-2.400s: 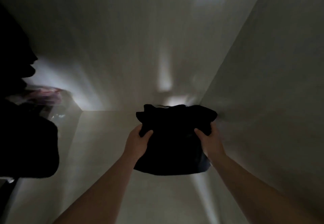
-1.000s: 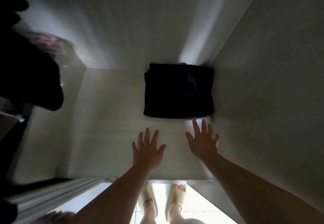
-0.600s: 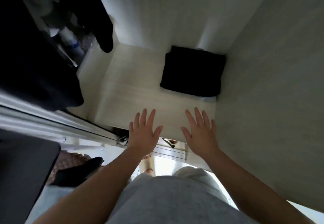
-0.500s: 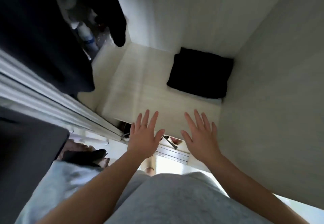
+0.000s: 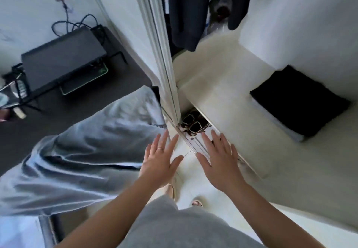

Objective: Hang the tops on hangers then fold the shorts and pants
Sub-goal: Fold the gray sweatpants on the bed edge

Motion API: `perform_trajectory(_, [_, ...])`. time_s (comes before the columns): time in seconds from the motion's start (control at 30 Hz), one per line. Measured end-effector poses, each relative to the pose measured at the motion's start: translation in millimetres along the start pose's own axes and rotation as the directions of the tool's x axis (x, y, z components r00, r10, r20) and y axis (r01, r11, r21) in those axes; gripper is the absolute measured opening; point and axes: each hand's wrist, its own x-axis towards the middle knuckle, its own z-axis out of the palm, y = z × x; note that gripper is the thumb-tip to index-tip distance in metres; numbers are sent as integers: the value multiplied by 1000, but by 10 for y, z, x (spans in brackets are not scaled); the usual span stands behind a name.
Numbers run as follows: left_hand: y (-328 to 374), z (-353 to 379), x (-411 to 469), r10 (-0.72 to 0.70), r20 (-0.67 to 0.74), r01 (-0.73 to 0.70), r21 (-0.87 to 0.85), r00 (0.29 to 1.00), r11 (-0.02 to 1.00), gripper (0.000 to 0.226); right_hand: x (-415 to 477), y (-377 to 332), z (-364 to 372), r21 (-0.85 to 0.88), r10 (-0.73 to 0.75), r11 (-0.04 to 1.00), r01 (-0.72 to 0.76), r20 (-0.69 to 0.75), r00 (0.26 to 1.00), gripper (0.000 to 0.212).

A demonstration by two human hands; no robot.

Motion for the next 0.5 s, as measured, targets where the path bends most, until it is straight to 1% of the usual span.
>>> perform_trajectory(0.13, [-405, 17, -517, -186, -50, 185, -25, 981, 982, 68, -24, -488, 195, 3, -176, 984, 177, 96, 980, 63])
perform_trajectory(0.27, [-836, 5, -1105, -369, -119, 355, -123, 922, 927, 67, -66, -1063, 445, -5, -368, 927, 375, 177, 913, 64])
perform_trajectory(0.37, [-1174, 27, -1631, -493, -165, 461, -198, 854, 865, 66, -147, -1553, 669, -5, -491, 863, 506, 235, 839, 63])
perform_trajectory(0.5, [-1635, 137, -2388, -650, -195, 582, -311, 735, 751, 67, -397, -2291, 1032, -21, -624, 750, 661, 312, 717, 63])
